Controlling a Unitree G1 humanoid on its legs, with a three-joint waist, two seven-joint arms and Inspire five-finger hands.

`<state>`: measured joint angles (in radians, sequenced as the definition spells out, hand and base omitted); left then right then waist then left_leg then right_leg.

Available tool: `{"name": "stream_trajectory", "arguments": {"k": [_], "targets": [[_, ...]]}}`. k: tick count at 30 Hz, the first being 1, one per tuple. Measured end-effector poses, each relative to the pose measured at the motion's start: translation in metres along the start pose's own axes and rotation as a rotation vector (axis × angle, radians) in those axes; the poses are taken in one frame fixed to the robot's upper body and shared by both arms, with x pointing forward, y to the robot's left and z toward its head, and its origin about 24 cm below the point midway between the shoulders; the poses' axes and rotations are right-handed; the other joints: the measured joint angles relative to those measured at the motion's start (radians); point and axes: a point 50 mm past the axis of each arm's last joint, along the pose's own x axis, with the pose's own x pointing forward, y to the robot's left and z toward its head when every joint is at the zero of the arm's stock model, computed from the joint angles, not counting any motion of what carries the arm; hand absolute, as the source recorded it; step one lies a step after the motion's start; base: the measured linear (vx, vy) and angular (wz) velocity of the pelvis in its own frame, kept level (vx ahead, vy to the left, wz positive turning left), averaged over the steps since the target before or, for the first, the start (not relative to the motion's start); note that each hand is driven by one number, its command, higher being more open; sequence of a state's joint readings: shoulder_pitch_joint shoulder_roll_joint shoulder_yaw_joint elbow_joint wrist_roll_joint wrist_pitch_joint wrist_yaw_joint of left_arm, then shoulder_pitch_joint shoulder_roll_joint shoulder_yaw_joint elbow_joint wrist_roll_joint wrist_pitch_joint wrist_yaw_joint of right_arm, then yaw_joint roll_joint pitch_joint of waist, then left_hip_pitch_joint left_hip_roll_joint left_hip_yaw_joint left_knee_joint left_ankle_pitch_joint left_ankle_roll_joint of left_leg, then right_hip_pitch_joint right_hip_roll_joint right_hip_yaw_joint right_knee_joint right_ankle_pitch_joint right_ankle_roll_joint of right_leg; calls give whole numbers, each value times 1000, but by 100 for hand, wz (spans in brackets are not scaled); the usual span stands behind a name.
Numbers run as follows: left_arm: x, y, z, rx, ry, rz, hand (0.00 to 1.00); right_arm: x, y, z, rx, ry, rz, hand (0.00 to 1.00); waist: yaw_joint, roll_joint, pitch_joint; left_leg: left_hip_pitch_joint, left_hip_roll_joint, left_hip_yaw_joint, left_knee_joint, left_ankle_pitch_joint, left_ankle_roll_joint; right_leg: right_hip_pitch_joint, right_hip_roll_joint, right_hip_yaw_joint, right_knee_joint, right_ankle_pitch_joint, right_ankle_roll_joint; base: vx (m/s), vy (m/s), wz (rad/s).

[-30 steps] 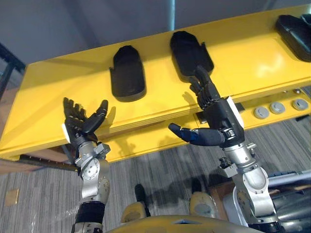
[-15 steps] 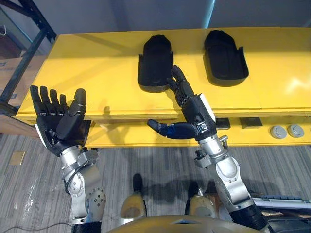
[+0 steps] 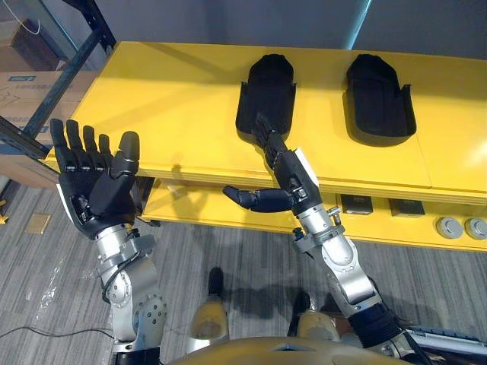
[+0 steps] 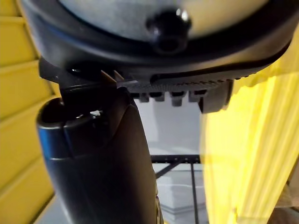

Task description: Walk over and take three plastic housings, then place them on the shelf

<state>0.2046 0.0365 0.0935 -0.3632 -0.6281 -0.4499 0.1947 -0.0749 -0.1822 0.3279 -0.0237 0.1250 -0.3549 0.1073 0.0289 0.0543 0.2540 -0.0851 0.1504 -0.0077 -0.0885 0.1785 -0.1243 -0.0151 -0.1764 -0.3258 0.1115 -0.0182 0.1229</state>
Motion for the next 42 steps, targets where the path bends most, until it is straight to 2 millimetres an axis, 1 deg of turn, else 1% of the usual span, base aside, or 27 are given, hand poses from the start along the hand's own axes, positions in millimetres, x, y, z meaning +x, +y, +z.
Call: {"name": "stream_trajectory", "arguments": {"k": [6,8,10,13,16,20,22,25,28,38,42], "targets": [[0,-1,-2,2,14,-7,100,-2,-1,-9,1,54,-9,100,2,-14,8,-3,0,0,2,4,-3,-3,1,0,0,3,-3,0,0,0],[0,-1,-2,3,16,-6,100,0,-2,-11,-2,61,-10,100,1,-15,9,-4,0,-1,3,4,-4,-4,1,0,0,4,-2,0,0,0],[1,-1,-2,2,15,-9,100,2,-2,-13,-42,69,-4,100,2,-15,9,-4,0,-1,3,4,-4,-4,1,-1,2,7,2,0,0,0],[1,-2,-2,1,14,-11,100,3,-2,-14,-63,75,-18,100,4,-15,9,-4,0,-3,3,4,-4,-5,1,-1,6,5,1,0,0,0],[1,-1,-2,2,15,-10,100,6,-4,-19,-83,92,-47,100,6,-16,14,-4,1,-3,2,5,-4,-6,1,-1,9,0,-6,-10,-5,0],[2,-2,-3,0,14,-12,100,14,-6,-17,-112,72,-93,100,8,-18,25,-12,1,-3,1,7,1,-16,0,0,13,-2,-3,-41,-12,0],[4,-4,-4,-5,12,-16,100,19,-10,-13,-150,52,-117,100,15,-19,44,-12,1,-4,2,8,3,-18,-1,0,18,-2,-3,-32,-11,1],[6,-5,-5,-9,8,-19,100,24,-13,-9,-152,33,-138,100,21,-22,56,-12,1,-7,3,10,3,-19,-2,-2,25,-3,-5,0,0,0],[6,-5,-5,-9,9,-20,100,29,-15,-8,-156,24,-152,100,21,-18,61,-13,-1,-9,3,10,3,-19,-4,-4,26,-3,-6,0,0,0],[6,-5,-5,-12,9,-36,100,31,-15,-7,-147,17,-168,100,21,-16,63,-15,-1,-14,3,13,-2,-19,-4,-10,29,-7,-7,0,-6,1],[6,-6,-5,-12,9,-41,100,30,-14,-8,-144,20,-165,100,21,-17,62,-13,-1,-11,1,9,4,-19,-4,-8,28,-7,-7,-3,-5,-1]]}}
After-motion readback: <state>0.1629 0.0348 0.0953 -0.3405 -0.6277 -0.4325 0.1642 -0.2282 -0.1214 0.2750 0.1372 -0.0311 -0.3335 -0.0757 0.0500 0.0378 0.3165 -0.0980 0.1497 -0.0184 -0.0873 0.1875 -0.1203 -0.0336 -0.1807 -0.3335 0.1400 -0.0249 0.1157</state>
